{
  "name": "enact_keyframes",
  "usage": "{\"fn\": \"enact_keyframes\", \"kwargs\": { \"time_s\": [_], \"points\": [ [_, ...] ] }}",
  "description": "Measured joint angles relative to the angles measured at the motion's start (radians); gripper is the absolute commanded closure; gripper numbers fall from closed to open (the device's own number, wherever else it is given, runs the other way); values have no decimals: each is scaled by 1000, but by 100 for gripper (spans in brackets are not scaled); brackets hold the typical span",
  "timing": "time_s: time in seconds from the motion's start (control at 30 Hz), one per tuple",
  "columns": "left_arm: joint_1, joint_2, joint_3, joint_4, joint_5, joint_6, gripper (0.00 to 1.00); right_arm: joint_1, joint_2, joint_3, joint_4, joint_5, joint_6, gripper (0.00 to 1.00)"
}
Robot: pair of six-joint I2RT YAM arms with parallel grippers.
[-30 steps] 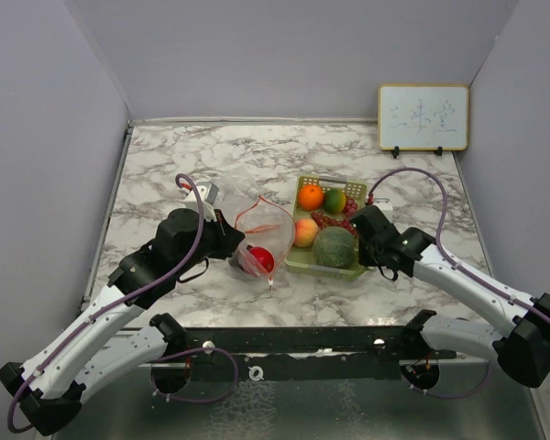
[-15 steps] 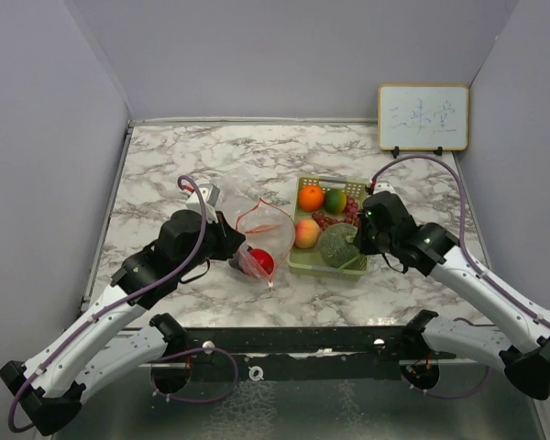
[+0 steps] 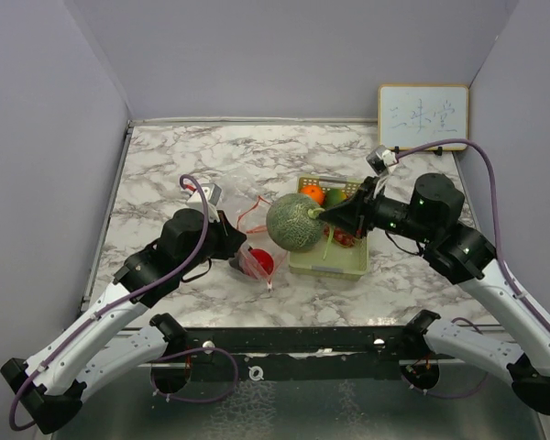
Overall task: Place the food in the zip-top bag and seal the zipper
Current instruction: Place the fake fruit in the zipper food storage bag.
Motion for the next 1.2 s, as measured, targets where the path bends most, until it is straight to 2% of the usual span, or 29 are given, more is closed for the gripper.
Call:
{"fn": "enact_keyframes", "kwargs": {
  "time_s": [0.1,0.27,0.37,0.4,0.57,0.8,0.93,1.2],
  "points": [
    [0,0,0,0,0,-2,100,0,21,-12,124,-143,7,98],
    [0,0,0,0,0,-6,100,0,53,-40,283,-264,38,98],
    [0,-1,0,0,3,-11,100,0,87,-78,374,-282,49,98],
    [0,-7,0,0,10,-16,100,0,126,-166,423,-276,63,98],
    [1,-10,0,3,26,-23,100,0,160,-248,466,-242,79,98],
    [0,-2,0,32,59,-37,100,3,148,-307,466,-8,95,99],
    [0,34,4,58,76,-39,100,45,143,-304,466,123,91,99],
    [0,149,74,85,108,-37,100,286,244,-256,433,479,44,98]
  ]
}}
